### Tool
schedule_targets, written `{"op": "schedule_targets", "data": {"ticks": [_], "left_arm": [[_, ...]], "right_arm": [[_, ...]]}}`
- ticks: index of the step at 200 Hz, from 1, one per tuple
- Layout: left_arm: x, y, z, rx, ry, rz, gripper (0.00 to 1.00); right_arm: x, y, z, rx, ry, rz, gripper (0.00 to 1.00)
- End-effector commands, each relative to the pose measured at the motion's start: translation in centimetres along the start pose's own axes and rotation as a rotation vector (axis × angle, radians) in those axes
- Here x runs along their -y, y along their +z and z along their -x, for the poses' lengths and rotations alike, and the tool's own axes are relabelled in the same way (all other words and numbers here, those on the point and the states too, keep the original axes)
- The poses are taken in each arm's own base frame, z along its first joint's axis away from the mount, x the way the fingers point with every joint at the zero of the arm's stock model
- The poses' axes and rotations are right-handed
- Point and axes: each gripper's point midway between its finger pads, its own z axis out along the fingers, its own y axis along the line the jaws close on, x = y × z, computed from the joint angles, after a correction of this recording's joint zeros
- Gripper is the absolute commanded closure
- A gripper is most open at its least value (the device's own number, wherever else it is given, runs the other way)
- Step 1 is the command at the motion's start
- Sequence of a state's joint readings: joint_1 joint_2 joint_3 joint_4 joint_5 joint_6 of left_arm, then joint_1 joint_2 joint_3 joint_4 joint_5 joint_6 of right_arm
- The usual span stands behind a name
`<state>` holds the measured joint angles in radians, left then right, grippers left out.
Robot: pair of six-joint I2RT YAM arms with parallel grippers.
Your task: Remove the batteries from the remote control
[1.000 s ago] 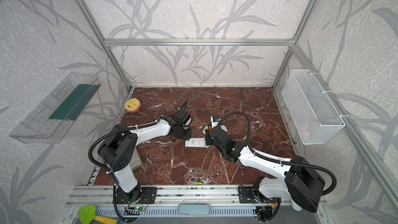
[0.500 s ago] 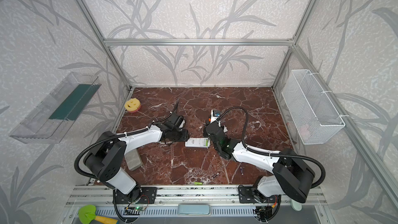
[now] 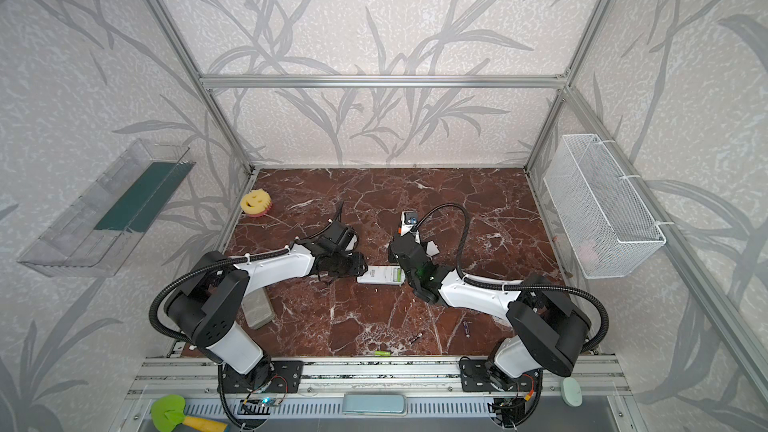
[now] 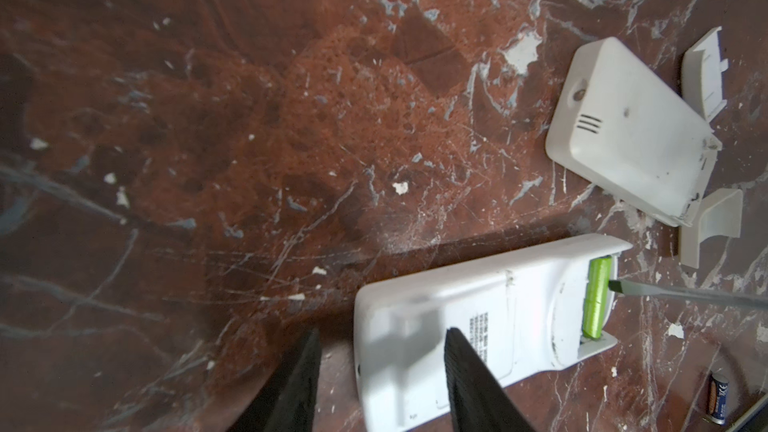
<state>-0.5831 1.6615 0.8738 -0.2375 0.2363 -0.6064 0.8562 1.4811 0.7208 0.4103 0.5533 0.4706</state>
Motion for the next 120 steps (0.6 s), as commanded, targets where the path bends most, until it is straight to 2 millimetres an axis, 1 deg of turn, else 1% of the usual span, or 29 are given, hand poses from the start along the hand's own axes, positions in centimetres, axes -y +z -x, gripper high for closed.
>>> {"op": "schedule_targets", "data": {"ticks": [1,25,49,72,77,120], "left_arm": [[-0.7,0.8,-0.8,-0.025,-0.033,0.008,0.50],[-0.9,1.1,-1.3,-0.031,-0.057,-0.001,0.50],[-0.9,1.2,-2.0,-0.040,-0.084,-0.019,0.52],[-1.2,1.6,-3.0,-0.055,-0.112,-0.030,0.52],[-1.2,1.6,-3.1,-0.057,-0.116,-0.030,0.53],[-1.8,1.7,-3.9,-0.064,-0.130,-0.022,0.53]], "right_arm": [[-0.2,0.3,1.0,0.037,0.044,-0.005,1.00],[-0.1,0.6,-0.3,0.008,0.051,-0.006,1.00],[0.5,0.4,-1.5,-0.008,0.080,-0.018,1.00],[1.6,0.2,-2.6,-0.013,0.138,-0.040,1.00],[1.8,0.1,-2.9,-0.012,0.177,-0.045,1.00],[3.3,-0.3,-3.9,0.009,0.330,-0.069,1.00]]}}
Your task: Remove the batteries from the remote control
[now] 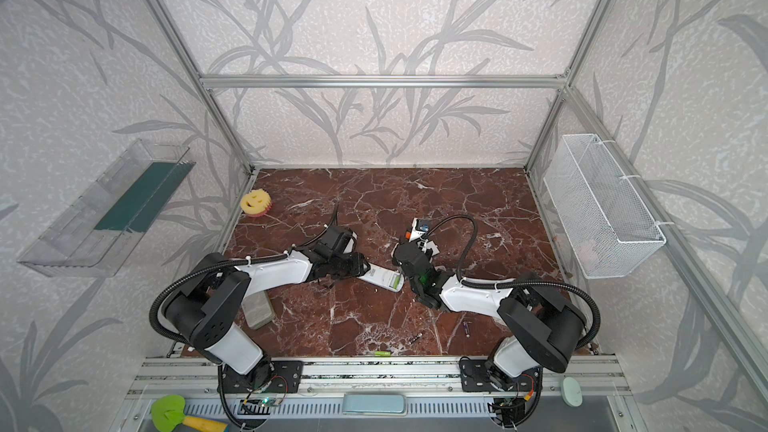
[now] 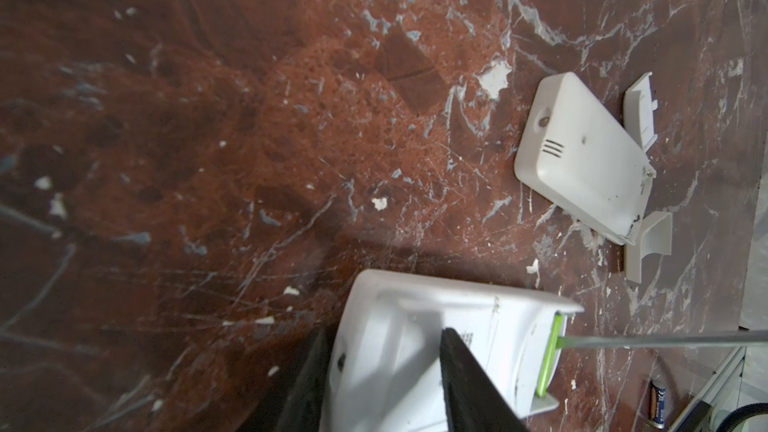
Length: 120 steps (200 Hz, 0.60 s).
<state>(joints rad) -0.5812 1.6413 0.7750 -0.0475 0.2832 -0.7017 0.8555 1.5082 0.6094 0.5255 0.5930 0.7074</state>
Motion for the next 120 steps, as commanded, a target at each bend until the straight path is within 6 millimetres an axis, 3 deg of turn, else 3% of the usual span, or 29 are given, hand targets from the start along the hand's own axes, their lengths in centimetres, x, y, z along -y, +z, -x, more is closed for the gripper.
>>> {"op": "schedule_targets", "data": {"ticks": [1,53,120], "left_arm": [[-3.0,0.6,-3.8,-0.117,-0.058,0.088,0.53],[-3.5,0.3,-4.4,-0.118,-0.073,0.094,0.54],[-3.5,0.2,-5.6,-0.130,-0.092,0.073,0.54]], "right_arm": [[1.3,-0.3,-0.7,0.004,0.109,-0.025,1.00],[3.7,-0.8,-1.0,0.061,0.227,-0.075,1.00],[2.6,-0.8,1.8,0.181,0.185,-0.055,1.00]]}}
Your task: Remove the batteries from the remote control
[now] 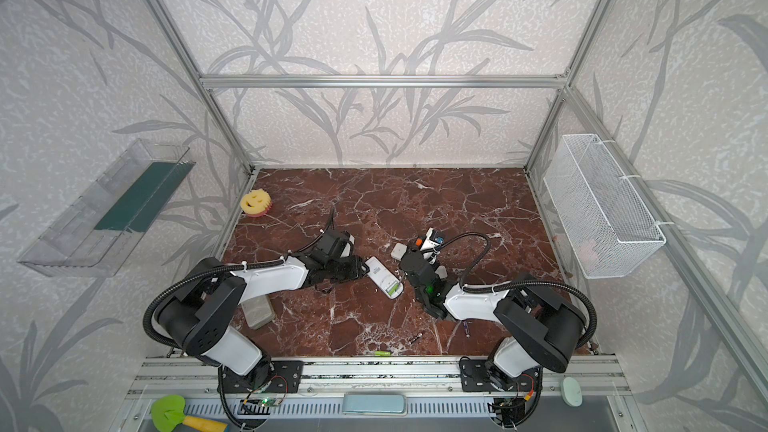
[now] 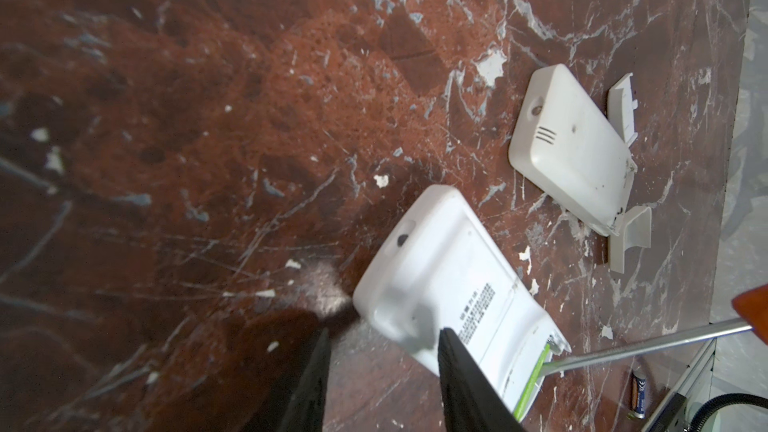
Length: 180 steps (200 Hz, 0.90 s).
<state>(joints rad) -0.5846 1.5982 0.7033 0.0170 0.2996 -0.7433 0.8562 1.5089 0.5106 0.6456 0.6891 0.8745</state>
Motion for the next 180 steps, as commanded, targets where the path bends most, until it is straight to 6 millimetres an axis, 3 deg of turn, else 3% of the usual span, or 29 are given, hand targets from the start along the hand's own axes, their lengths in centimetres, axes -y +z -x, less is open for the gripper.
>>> {"op": "schedule_targets", "data": {"ticks": [1,46,116,140,180], "left_arm": [[-3.5,0.5,-4.5,-0.140,-0.063,0.111,0.54],[-2.8,1.1,-5.1,-0.152,-0.062,0.092,0.55],[-2.1,1.5,-5.9,-0.167,-0.052,0.085,0.55],[-2.2,0.3,-4.8,-0.145,-0.007,0.124,0.55],[-2.1,-1.5,-1.1,-0.107,0.044,0.153,0.52]], "right_arm": [[-0.6,0.0,2.1,0.104,0.011,0.013,1.00],[-3.4,0.5,2.0,0.109,-0.019,0.131,1.00],[-2.2,1.5,0.5,0.124,-0.065,0.109,1.00],[-2.3,1.7,0.5,0.123,-0.099,0.095,1.00],[-1.6,1.8,0.3,0.102,-0.179,0.066,1.00]]}}
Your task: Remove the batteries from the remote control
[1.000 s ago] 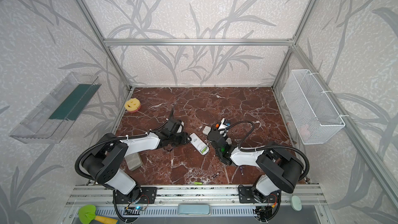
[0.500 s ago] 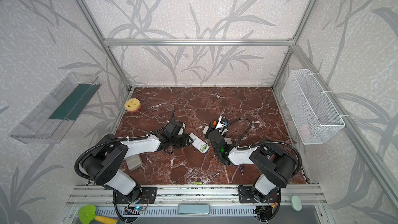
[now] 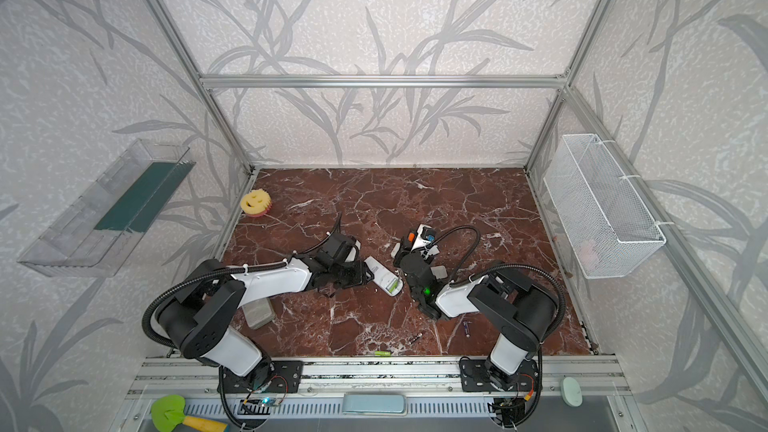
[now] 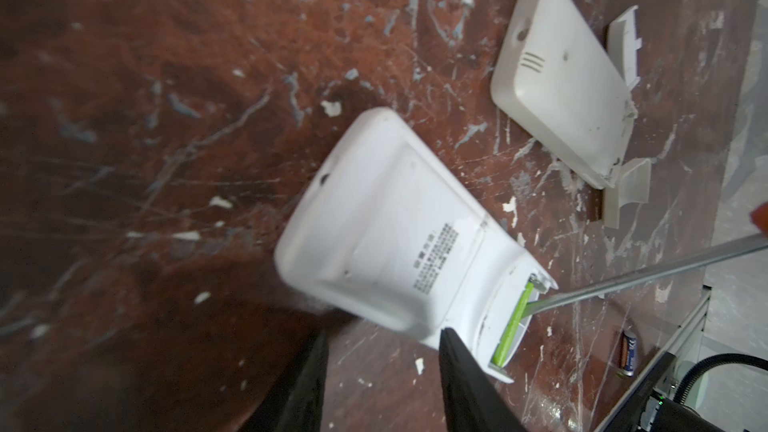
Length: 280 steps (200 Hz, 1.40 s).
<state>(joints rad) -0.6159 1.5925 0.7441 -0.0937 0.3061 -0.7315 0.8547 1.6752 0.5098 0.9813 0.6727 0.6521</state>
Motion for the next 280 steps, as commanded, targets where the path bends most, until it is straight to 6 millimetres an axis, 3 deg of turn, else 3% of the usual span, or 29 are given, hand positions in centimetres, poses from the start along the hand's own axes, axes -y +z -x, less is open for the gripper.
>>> {"op": "schedule_targets", "data": {"ticks": [1,46,73,92,144,201,251,280], "left_arm": [[-2.7,-1.2,0.3,-0.040,0.019,0.125,0.52],[-2.5,-0.7,4.5,-0.050,0.063,0.094,0.47],[-1.0,0.0,5.3,-0.086,0.071,0.016,0.47],[-0.4,0.6,4.4,-0.106,0.024,-0.042,0.49],[-1.3,1.7,0.0,-0.132,-0.107,-0.134,0.51],[-1.0,1.8,-1.3,-0.130,-0.146,-0.152,0.62],[-1.9,1.9,-2.7,-0.134,-0.176,-0.130,0.64],[-1.8,2.1,-3.1,-0.136,-0.180,-0.131,0.65]], "right_arm": [[0.5,0.2,0.5,0.013,-0.066,-0.034,1.00],[0.8,0.5,0.4,-0.010,-0.088,-0.036,1.00],[1.0,0.7,0.5,-0.020,-0.084,-0.036,1.00],[1.0,0.7,0.5,-0.024,-0.076,-0.036,1.00],[0.8,0.8,0.2,-0.042,-0.050,-0.026,1.00],[-0.5,1.0,1.1,-0.015,0.068,0.002,1.00],[-1.0,0.9,3.3,0.066,0.143,0.007,1.00],[-1.6,1.4,2.9,0.077,0.157,0.025,1.00]]}}
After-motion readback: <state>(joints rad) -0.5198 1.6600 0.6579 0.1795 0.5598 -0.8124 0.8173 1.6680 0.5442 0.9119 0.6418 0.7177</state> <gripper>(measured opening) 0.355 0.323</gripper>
